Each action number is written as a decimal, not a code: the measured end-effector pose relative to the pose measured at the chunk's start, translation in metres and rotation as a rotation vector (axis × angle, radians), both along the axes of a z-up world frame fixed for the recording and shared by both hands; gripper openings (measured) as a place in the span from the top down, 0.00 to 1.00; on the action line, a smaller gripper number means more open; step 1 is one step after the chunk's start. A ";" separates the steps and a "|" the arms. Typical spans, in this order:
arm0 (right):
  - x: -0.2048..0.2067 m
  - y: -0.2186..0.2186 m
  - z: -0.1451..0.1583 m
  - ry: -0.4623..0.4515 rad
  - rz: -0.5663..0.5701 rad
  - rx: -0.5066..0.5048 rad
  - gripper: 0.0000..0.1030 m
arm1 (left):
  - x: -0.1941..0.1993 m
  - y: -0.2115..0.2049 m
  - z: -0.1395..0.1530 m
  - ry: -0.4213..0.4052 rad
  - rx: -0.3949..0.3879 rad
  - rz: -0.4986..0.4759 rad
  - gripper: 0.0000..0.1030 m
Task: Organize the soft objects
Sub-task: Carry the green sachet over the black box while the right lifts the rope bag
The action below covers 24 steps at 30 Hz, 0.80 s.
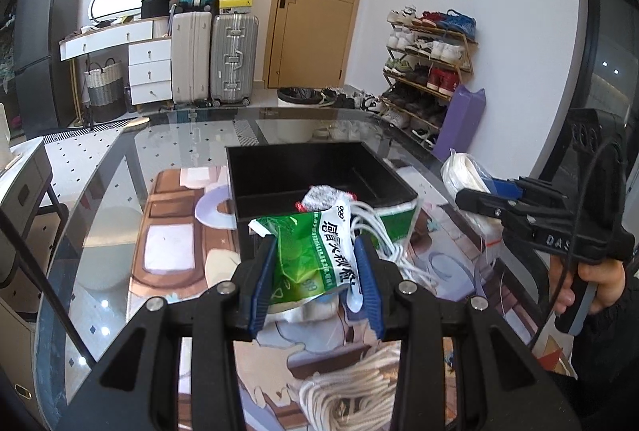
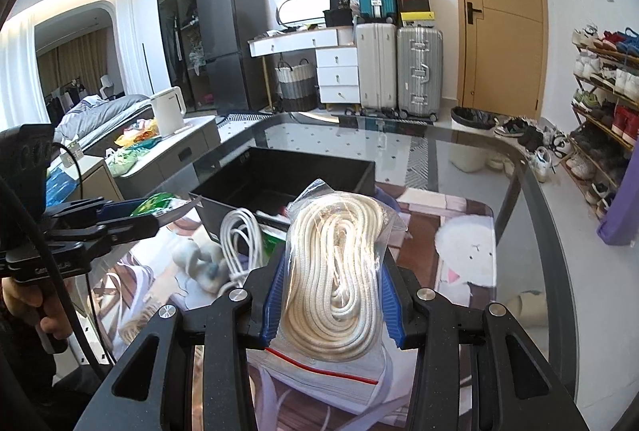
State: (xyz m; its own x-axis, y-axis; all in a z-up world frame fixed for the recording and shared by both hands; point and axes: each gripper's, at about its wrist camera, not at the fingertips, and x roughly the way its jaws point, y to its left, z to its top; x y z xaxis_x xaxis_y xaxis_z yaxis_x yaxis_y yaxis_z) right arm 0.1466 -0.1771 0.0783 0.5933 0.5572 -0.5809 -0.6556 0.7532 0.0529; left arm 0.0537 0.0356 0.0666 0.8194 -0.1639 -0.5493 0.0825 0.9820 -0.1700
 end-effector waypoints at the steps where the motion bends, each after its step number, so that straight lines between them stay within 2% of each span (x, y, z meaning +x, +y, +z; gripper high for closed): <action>1: 0.000 0.002 0.002 -0.003 0.006 0.002 0.59 | 0.002 0.000 0.001 -0.005 -0.003 0.002 0.64; 13: 0.004 0.017 0.021 -0.037 0.038 0.030 0.59 | 0.023 -0.006 0.011 -0.042 0.025 0.031 0.63; 24: 0.014 0.031 0.029 -0.054 0.066 0.045 0.60 | 0.045 -0.003 0.013 -0.044 0.053 0.062 0.63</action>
State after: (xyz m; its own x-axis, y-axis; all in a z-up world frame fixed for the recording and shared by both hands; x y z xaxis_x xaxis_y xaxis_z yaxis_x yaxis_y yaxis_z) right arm 0.1609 -0.1457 0.1069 0.5840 0.6211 -0.5227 -0.7069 0.7057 0.0487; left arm 0.0984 0.0322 0.0796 0.8503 -0.0839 -0.5195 0.0276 0.9929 -0.1153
